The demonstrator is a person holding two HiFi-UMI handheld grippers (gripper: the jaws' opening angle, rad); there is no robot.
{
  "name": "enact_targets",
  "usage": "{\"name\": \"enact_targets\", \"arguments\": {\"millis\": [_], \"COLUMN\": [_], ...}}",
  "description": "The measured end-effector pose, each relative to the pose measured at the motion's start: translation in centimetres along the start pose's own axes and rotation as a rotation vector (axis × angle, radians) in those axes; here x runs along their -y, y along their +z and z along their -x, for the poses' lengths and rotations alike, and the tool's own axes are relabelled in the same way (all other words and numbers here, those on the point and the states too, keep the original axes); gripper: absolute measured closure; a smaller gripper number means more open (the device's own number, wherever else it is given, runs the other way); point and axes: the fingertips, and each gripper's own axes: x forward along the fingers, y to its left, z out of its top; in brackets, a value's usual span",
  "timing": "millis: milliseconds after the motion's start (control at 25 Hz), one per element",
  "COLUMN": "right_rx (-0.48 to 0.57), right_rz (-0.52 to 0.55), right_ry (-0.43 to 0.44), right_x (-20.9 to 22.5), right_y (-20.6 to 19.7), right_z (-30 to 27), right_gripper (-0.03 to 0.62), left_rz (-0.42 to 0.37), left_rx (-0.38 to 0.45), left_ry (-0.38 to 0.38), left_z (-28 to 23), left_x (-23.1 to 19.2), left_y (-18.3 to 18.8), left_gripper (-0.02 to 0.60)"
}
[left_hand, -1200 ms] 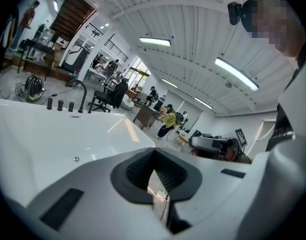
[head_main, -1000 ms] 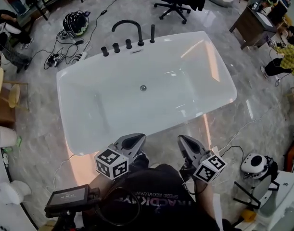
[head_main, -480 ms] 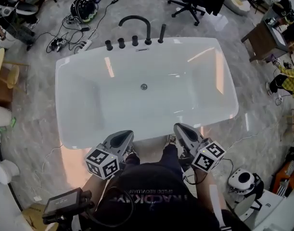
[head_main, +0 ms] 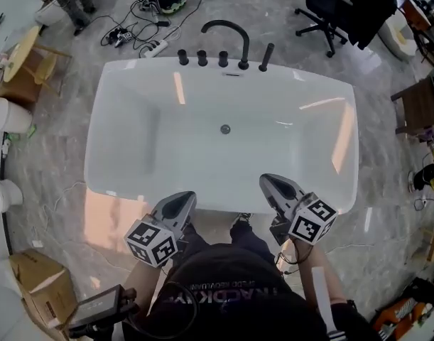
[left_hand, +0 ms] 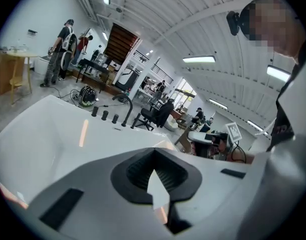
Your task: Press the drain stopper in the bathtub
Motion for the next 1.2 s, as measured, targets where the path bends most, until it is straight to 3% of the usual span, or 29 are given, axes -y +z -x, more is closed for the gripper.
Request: {"name": "enact_targets", "arguments": {"millis": [280, 640, 1200], "right_rx": [-0.051, -0.061, -0.155], "right_rz": [-0.017, -0.036, 0.005], "right_ry": [0.039, -0.045, -0.136], "right_x": [2.0, 5.2, 13.8], "right_y": [-0.3, -2.4, -5.1], "right_z": [-3.5, -7.8, -14.2], "right_gripper": [0.579, 0.579, 0.579], "left_rz": [0.037, 0.039, 0.089], "left_rx": [-0.048, -0.142, -0.142], "left_ry": [0.047, 0.001, -0.008], "left_z": [0.0, -1.5, -7.6], "left_x": [-1.9, -6.8, -13.0], "left_y": [-2.0, -3.2, -6.6], "left_gripper": [0.574, 0.574, 0.574]}}
